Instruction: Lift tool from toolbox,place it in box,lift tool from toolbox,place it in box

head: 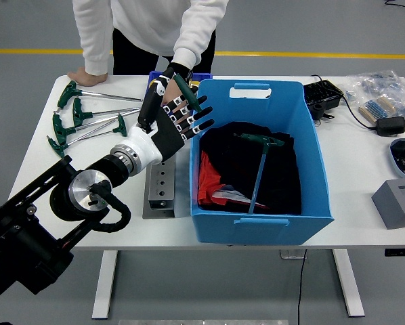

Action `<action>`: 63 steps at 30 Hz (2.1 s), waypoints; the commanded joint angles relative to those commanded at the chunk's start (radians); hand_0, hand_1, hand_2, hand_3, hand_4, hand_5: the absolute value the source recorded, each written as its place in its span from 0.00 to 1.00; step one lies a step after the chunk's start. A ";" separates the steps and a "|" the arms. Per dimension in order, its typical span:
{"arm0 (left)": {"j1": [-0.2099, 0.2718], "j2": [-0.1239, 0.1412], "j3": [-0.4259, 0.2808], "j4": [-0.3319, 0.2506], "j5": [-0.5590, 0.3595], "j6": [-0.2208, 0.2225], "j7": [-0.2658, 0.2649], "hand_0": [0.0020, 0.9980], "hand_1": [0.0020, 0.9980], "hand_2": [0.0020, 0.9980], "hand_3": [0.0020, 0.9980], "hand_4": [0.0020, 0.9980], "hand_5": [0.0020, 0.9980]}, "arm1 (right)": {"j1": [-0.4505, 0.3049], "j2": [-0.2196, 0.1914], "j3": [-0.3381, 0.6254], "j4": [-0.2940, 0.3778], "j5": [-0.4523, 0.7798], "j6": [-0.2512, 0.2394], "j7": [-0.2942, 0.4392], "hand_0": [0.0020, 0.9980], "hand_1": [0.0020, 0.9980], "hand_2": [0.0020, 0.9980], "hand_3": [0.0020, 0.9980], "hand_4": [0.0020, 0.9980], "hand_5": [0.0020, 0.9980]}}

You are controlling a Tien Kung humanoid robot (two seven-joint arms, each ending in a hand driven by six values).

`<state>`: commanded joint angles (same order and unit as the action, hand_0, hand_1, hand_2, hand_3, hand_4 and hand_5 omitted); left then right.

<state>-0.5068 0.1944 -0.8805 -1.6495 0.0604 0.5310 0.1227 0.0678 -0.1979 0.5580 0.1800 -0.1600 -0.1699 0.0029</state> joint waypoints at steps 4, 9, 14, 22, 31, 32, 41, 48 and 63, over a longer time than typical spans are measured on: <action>-0.016 -0.008 0.016 -0.031 -0.011 0.000 0.000 0.49 0.66 0.83 0.79 0.81 0.79 | -0.002 0.000 -0.002 0.000 0.003 0.001 0.001 0.69 0.65 0.73 0.59 0.83 0.76; -0.042 -0.022 0.039 -0.049 -0.017 -0.002 0.003 0.49 0.66 0.83 0.79 0.81 0.79 | -0.003 0.000 -0.004 0.000 0.007 0.001 0.003 0.69 0.65 0.72 0.59 0.83 0.76; -0.060 -0.032 0.053 -0.054 -0.018 0.002 0.002 0.49 0.66 0.83 0.79 0.81 0.79 | -0.001 -0.001 -0.005 0.000 0.011 0.002 0.003 0.69 0.65 0.73 0.59 0.83 0.76; -0.103 -0.040 0.151 -0.031 0.068 -0.020 0.018 0.49 0.66 0.82 0.79 0.81 0.78 | 0.003 -0.002 0.005 0.000 0.003 0.003 0.002 0.69 0.65 0.73 0.59 0.83 0.76; -0.202 -0.058 0.332 0.157 0.258 -0.125 0.100 0.49 0.66 0.82 0.79 0.81 0.78 | 0.008 -0.003 0.009 0.000 -0.001 0.003 0.000 0.69 0.65 0.72 0.59 0.83 0.76; -0.210 -0.060 0.346 0.175 0.284 -0.129 0.106 0.48 0.66 0.81 0.79 0.81 0.79 | 0.009 -0.004 0.008 0.000 0.000 0.003 0.000 0.69 0.65 0.73 0.59 0.83 0.76; -0.312 -0.094 0.501 0.347 0.610 -0.191 0.178 0.48 0.66 0.80 0.79 0.81 0.80 | 0.017 -0.009 0.016 0.000 -0.008 0.003 -0.002 0.69 0.65 0.73 0.59 0.83 0.76; -0.354 -0.122 0.521 0.416 0.870 -0.205 0.220 0.47 0.66 0.80 0.79 0.82 0.80 | 0.021 -0.012 0.022 0.000 -0.016 0.003 -0.002 0.69 0.65 0.73 0.59 0.83 0.76; -0.347 -0.121 0.519 0.378 1.490 -0.308 0.318 0.64 0.74 0.90 0.87 0.85 0.84 | 0.020 -0.014 0.037 0.000 -0.032 0.002 -0.005 0.69 0.65 0.73 0.59 0.83 0.76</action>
<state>-0.8533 0.0729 -0.3610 -1.2715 1.5504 0.2235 0.4403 0.0879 -0.2115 0.5947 0.1800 -0.1916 -0.1675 -0.0016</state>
